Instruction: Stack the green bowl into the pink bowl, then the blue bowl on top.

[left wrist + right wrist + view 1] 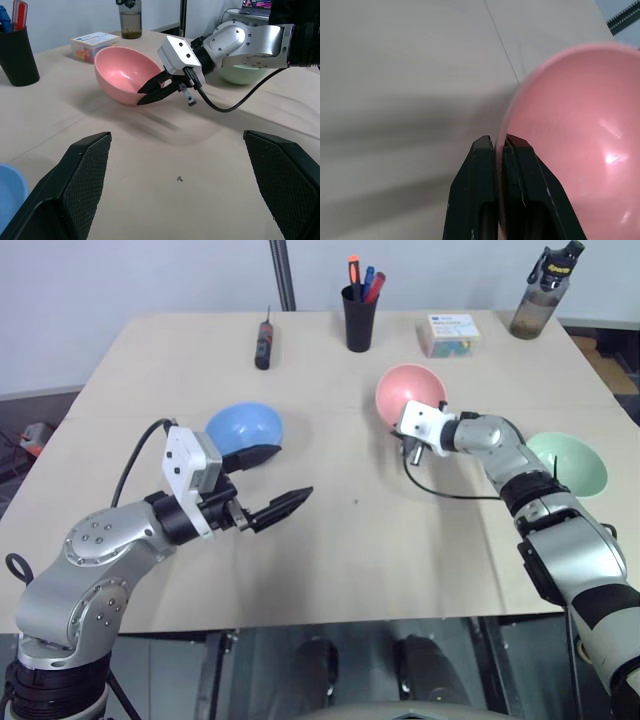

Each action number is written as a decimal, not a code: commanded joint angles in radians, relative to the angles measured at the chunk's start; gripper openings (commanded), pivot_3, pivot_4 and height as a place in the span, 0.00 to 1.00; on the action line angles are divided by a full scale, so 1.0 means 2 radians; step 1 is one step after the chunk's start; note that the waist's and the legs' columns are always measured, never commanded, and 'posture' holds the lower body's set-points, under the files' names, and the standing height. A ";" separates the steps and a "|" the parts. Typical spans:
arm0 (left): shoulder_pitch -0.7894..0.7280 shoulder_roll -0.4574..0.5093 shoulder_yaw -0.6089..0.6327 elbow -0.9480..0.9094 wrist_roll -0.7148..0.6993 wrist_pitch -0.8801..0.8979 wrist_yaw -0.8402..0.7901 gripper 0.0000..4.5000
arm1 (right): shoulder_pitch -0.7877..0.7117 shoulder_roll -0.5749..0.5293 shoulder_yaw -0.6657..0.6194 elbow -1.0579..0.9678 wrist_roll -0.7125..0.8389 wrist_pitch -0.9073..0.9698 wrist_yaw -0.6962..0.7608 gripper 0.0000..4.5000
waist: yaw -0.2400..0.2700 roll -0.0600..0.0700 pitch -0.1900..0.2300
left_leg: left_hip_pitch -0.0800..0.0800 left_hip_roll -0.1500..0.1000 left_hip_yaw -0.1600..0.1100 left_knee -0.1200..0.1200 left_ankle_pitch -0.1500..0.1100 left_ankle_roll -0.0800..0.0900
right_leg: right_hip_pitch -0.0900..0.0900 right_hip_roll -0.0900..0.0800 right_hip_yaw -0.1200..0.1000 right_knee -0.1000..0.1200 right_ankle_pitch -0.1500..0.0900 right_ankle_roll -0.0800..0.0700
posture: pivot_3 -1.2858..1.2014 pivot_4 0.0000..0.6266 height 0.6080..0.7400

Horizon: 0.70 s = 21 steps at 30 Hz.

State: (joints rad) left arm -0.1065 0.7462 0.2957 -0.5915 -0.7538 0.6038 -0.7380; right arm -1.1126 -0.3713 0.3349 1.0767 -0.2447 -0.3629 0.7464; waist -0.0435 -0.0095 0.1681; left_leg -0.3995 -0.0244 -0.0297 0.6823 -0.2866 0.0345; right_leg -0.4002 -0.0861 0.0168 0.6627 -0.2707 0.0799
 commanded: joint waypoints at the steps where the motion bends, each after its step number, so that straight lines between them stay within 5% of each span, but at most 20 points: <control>1: 0.004 0.003 0.009 -0.001 -0.005 -0.014 -0.014 1.00 | 0.060 -0.028 -0.020 -0.196 0.090 0.080 0.139 0.01 | 0.000 0.000 0.000 | 0.000 0.000 0.000 0.000 0.000 0.000 | 0.000 0.000 0.000 0.000 0.000 0.000 | 0.52 0.24 1.00; 5: 0.003 0.008 0.009 0.016 0.003 -0.024 -0.033 1.00 | 0.196 -0.090 -0.004 -0.517 0.199 0.287 0.229 0.01 | 0.009 0.000 0.000 | -0.001 0.000 -0.002 0.000 0.000 0.000 | 0.000 -0.001 -0.002 0.000 0.000 0.000 | 0.52 0.24 1.00; 9: -0.001 0.011 -0.002 0.027 0.016 -0.038 -0.052 1.00 | 0.251 -0.108 0.001 -0.642 0.223 0.394 0.218 0.01 | 0.008 0.001 0.000 | -0.004 0.000 -0.001 0.001 0.000 0.000 | -0.003 -0.001 -0.001 0.000 0.000 0.000 | 0.52 0.24 1.00; 16: -0.030 0.008 -0.027 0.040 0.017 -0.043 -0.066 1.00 | 0.265 -0.102 -0.002 -0.658 0.193 0.421 0.164 0.60 | 0.014 0.001 0.000 | 0.000 0.000 -0.001 0.001 0.000 0.000 | 0.000 0.000 -0.001 0.001 0.000 0.000 | 0.52 0.24 1.00; 21: -0.058 0.004 -0.048 0.052 0.015 -0.043 -0.080 1.00 | 0.304 -0.119 -0.084 -0.746 0.217 0.474 0.104 0.98 | 0.017 0.000 0.000 | -0.001 0.000 -0.001 0.001 0.000 0.000 | -0.001 0.000 -0.001 0.000 0.000 0.000 | 0.52 0.24 1.00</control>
State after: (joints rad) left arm -0.2034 0.7548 0.2079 -0.4806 -0.7197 0.5364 -0.8833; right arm -0.5170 -0.5940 0.2736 -0.3075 0.1453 0.5293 0.9963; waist -0.0089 -0.0085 0.1682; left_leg -0.4030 -0.0250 -0.0329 0.6835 -0.2864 0.0341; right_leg -0.4018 -0.0873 0.0140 0.6631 -0.2703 0.0793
